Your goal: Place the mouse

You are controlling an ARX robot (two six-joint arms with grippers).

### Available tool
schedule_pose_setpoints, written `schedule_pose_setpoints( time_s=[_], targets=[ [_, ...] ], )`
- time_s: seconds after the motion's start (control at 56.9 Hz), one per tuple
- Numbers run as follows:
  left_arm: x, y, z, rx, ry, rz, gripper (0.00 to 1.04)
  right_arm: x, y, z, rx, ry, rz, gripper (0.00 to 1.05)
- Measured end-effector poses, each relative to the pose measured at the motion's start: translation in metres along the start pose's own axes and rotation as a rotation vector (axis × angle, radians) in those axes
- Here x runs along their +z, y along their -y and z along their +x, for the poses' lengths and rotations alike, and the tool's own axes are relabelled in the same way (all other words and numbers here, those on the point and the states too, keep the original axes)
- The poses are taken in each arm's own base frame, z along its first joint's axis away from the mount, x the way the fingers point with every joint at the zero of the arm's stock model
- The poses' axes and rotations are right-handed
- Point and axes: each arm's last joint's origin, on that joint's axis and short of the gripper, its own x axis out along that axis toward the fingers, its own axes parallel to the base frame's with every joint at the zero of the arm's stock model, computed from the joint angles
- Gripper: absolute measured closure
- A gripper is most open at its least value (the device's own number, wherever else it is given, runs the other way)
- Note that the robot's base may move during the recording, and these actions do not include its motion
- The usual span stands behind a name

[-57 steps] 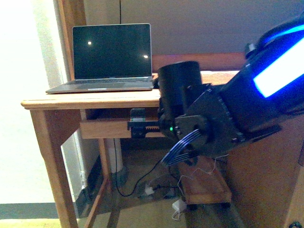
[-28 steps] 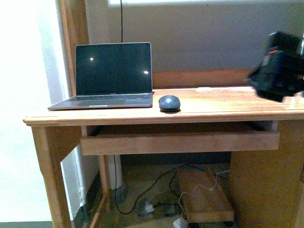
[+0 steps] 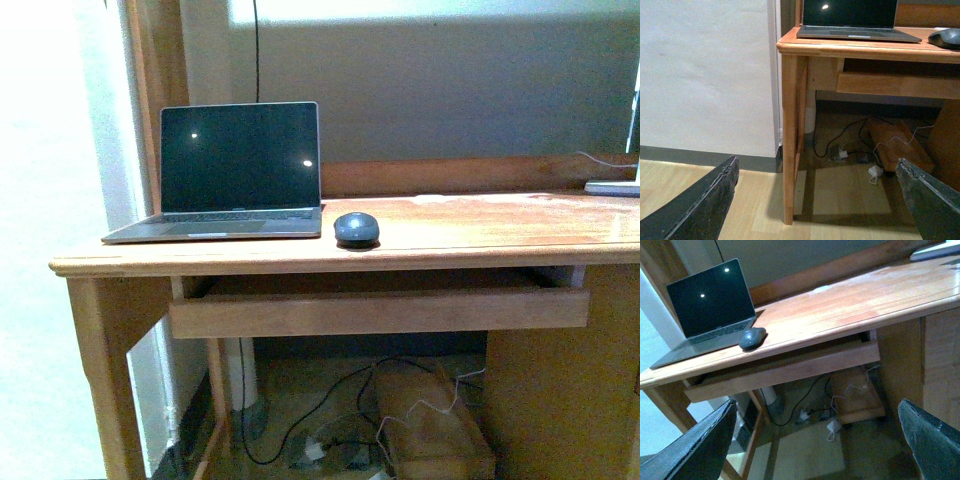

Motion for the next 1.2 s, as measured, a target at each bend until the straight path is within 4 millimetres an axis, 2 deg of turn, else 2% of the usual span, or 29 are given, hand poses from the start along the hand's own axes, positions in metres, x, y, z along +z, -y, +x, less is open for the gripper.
schedule_pose_setpoints(
  time_s=[0.106,0.141,0.229,0.334,0.475,0.651,0.756,0.862,1.196],
  targets=[
    [0.0,0.0,0.0,0.0,0.0,0.0,0.08,-0.017,0.008,-0.002,-0.003,-0.033,-0.019,0.08],
    [0.0,0.0,0.0,0.0,0.0,0.0,0.08,-0.02,0.011,-0.002,-0.062,-0.045,-0.068,0.12],
    [0.0,0.0,0.0,0.0,0.0,0.0,0.08,-0.027,0.021,-0.005,-0.149,-0.066,-0.217,0.27],
    [0.0,0.0,0.0,0.0,0.0,0.0,0.08,-0.033,0.031,-0.007,-0.157,-0.073,-0.291,0.44],
    [0.0,0.0,0.0,0.0,0.0,0.0,0.08,-0.037,0.04,-0.009,-0.158,-0.069,-0.318,0.67],
    [0.0,0.0,0.0,0.0,0.0,0.0,0.08,-0.044,0.051,-0.011,-0.165,-0.07,-0.332,1.01],
    [0.0,0.0,0.0,0.0,0.0,0.0,0.08,-0.045,0.056,-0.012,-0.133,-0.072,-0.335,1.02],
    [0.0,0.0,0.0,0.0,0.0,0.0,0.08,-0.045,0.064,-0.014,-0.174,-0.065,-0.336,1.02],
    [0.0,0.0,0.0,0.0,0.0,0.0,0.08,-0.058,0.07,-0.016,-0.172,-0.067,-0.337,1.02]
  ],
)
